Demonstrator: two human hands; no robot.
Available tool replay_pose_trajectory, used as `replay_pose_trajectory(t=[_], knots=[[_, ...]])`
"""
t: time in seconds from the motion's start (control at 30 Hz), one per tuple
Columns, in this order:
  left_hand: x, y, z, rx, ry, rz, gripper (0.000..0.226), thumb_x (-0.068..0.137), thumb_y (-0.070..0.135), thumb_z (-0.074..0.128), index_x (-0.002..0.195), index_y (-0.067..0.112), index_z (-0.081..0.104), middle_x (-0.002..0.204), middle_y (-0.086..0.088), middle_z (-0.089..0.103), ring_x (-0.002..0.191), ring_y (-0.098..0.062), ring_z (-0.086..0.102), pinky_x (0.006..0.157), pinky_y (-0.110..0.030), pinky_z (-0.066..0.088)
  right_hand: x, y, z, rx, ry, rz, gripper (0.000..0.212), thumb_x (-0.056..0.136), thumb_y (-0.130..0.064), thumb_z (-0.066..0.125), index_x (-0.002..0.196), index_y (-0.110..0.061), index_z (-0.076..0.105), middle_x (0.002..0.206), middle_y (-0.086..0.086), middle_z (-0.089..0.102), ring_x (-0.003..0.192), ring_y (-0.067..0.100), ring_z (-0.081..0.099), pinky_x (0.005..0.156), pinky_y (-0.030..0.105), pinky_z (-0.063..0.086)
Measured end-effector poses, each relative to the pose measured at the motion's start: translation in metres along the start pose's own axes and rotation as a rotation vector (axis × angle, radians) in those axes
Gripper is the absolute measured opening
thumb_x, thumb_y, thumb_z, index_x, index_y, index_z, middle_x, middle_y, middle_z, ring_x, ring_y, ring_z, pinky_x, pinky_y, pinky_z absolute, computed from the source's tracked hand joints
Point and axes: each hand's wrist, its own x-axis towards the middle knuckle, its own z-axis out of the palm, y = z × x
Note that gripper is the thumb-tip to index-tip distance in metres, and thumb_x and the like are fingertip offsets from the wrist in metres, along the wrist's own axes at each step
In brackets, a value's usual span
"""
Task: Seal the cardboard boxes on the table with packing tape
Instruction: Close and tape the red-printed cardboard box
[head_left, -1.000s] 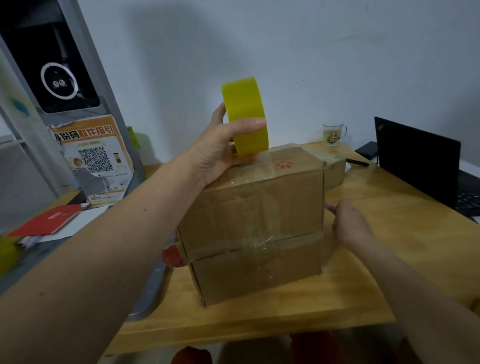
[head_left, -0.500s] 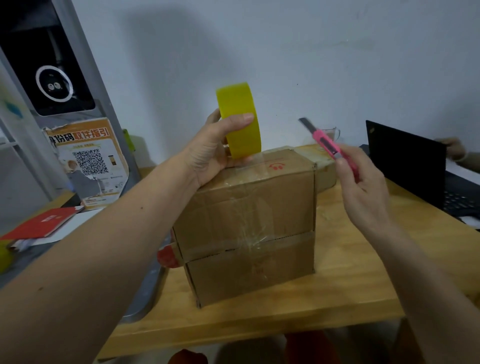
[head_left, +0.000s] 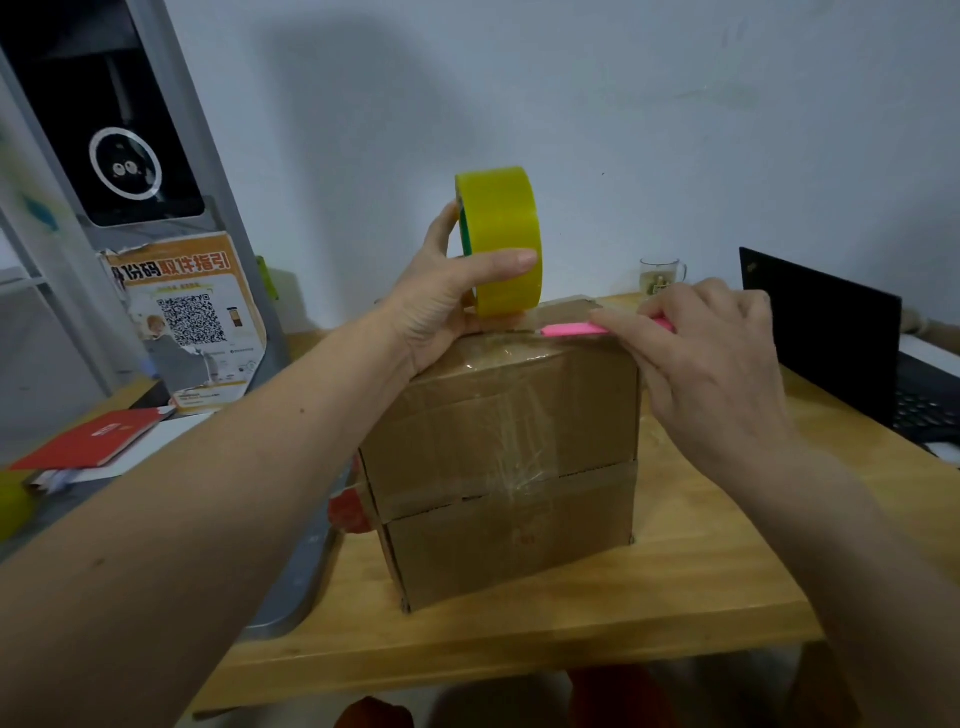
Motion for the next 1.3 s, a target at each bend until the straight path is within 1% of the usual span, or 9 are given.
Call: replay_pose_trajectory(t=[0.17, 0.4, 0.53, 0.77, 0.9, 1.03, 1.1, 1.2, 1.3], knots=[[0.003, -0.002, 0.0, 0.013, 0.0, 0.01, 0.106, 0.061, 0.012, 0.084, 0.149, 0.036, 0.031, 0.123, -0.009, 0.065, 0.101, -0.031, 0.071, 0.073, -0.044, 0.059, 0.006, -0.006, 0.003, -0.024, 0.021, -0.002, 0.034, 0.083, -0.003, 0.071, 0.113, -0.02, 0.071, 0.085, 0.012, 0.061, 0.079, 0.033, 0.055, 0.07, 0.039, 0.029], [0.002, 0.0, 0.002, 0.008, 0.016, 0.01, 0.104, 0.06, 0.014, 0.084, 0.148, 0.034, 0.032, 0.127, -0.01, 0.062, 0.108, -0.035, 0.067, 0.074, -0.045, 0.059, 0.006, -0.003, 0.008, -0.02, 0.001, 0.016, 0.033, 0.085, -0.004, 0.07, 0.114, -0.02, 0.071, 0.085, 0.012, 0.06, 0.08, 0.034, 0.053, 0.071, 0.039, 0.027], [0.001, 0.001, 0.001, -0.027, 0.032, 0.01, 0.102, 0.06, 0.014, 0.083, 0.148, 0.031, 0.034, 0.129, -0.01, 0.06, 0.104, -0.034, 0.067, 0.066, -0.039, 0.057, 0.001, 0.015, 0.011, 0.005, -0.032, 0.093, 0.03, 0.092, -0.008, 0.061, 0.118, -0.02, 0.069, 0.086, 0.014, 0.059, 0.082, 0.033, 0.05, 0.072, 0.038, 0.024], [0.003, 0.001, 0.001, -0.045, 0.071, 0.007, 0.1, 0.06, 0.017, 0.084, 0.147, 0.028, 0.036, 0.119, -0.003, 0.065, 0.092, -0.027, 0.072, 0.066, -0.04, 0.058, -0.002, 0.013, 0.018, 0.143, 0.085, 0.074, 0.029, 0.098, -0.019, 0.047, 0.117, -0.017, 0.069, 0.086, 0.011, 0.058, 0.083, 0.031, 0.049, 0.075, 0.032, 0.02], [0.003, 0.002, 0.001, -0.073, 0.098, 0.012, 0.096, 0.061, 0.018, 0.083, 0.146, 0.026, 0.038, 0.115, -0.001, 0.065, 0.084, -0.02, 0.074, 0.069, -0.04, 0.058, 0.001, 0.005, 0.02, 0.167, 0.093, 0.029, 0.026, 0.095, -0.012, 0.056, 0.116, -0.017, 0.07, 0.088, 0.012, 0.061, 0.084, 0.031, 0.05, 0.078, 0.032, 0.02], [0.003, 0.004, -0.003, -0.174, 0.162, 0.015, 0.091, 0.064, 0.014, 0.085, 0.144, 0.021, 0.041, 0.121, -0.006, 0.061, 0.091, -0.024, 0.069, 0.064, -0.037, 0.057, 0.003, 0.002, 0.025, 0.146, 0.078, 0.026, 0.026, 0.094, -0.01, 0.059, 0.116, -0.018, 0.07, 0.088, 0.012, 0.061, 0.084, 0.033, 0.052, 0.077, 0.039, 0.029], [0.003, 0.004, -0.005, -0.204, 0.192, 0.021, 0.084, 0.069, 0.014, 0.082, 0.143, 0.02, 0.042, 0.124, -0.008, 0.059, 0.095, -0.026, 0.067, 0.063, -0.036, 0.057, 0.0, 0.004, 0.027, 0.171, 0.138, 0.082, 0.025, 0.095, -0.011, 0.057, 0.116, -0.018, 0.07, 0.087, 0.011, 0.059, 0.084, 0.031, 0.051, 0.077, 0.037, 0.028], [0.004, 0.004, -0.005, -0.213, 0.232, 0.018, 0.078, 0.074, 0.014, 0.08, 0.142, 0.021, 0.043, 0.132, -0.01, 0.056, 0.099, -0.026, 0.065, 0.063, -0.036, 0.058, -0.013, 0.016, 0.034, 0.203, 0.22, 0.317, 0.027, 0.098, -0.015, 0.051, 0.119, -0.018, 0.067, 0.091, 0.008, 0.057, 0.089, 0.023, 0.046, 0.079, 0.033, 0.026], [0.005, 0.004, -0.004, -0.195, 0.269, 0.032, 0.076, 0.078, 0.014, 0.08, 0.142, 0.023, 0.041, 0.136, -0.009, 0.054, 0.103, -0.026, 0.064, 0.066, -0.037, 0.058, -0.035, 0.032, 0.052, 0.088, 0.034, 0.608, 0.036, 0.097, -0.006, 0.047, 0.129, -0.019, 0.058, 0.1, 0.01, 0.058, 0.093, 0.027, 0.05, 0.081, 0.042, 0.037]])
